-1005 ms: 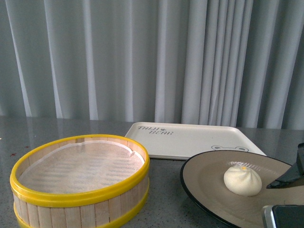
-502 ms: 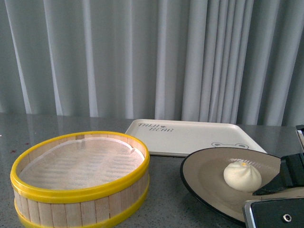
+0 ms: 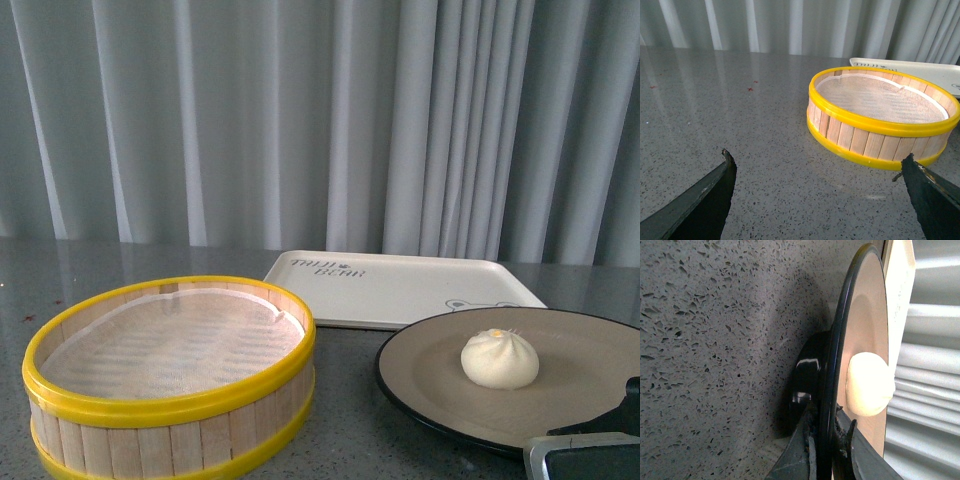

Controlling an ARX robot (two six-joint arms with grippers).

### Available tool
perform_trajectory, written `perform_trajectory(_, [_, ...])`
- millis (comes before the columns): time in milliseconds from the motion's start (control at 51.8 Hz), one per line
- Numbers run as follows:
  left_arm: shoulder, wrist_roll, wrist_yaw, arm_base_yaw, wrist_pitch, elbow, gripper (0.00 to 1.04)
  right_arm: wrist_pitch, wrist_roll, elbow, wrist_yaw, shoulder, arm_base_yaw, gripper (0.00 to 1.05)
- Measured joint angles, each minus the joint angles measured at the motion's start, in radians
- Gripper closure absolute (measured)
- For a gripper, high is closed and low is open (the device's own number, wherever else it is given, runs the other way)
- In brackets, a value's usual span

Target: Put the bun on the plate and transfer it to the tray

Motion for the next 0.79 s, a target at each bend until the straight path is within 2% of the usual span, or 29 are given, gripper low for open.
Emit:
perform_trajectory(77, [0.000,0.000,0.000,0.000,0.000,0.000,0.07,0.056,-0.029,-0.018,0.008,0.004,-0.006,1.02])
perform_trajectory(213, [0.000,0.000,0.000,0.000,0.000,0.000,0.07,0.244,-0.131,-0.028,0.021,0.015,-0.030,1.02])
perform_trajectory(290, [0.000,0.000,0.000,0.000,0.000,0.000,0.07,0.248,-0.133,-0.003,0.024,0.009,-0.031,1.02])
perform_trajectory(464, [0.000,0.000,0.000,0.000,0.000,0.000,0.07,0.231,-0.043,0.111,-0.097,0.038,-0.066,1.02])
perform_trajectory(560, [0.000,0.000,0.000,0.000,0.000,0.000,0.07,0.207,0.031,0.249,-0.165,0.118,-0.129,1.02])
perform_trajectory(792, [0.000,0.000,0.000,0.000,0.000,0.000,0.07,0.154,0.049,0.456,-0.303,0.307,-0.248,1.02])
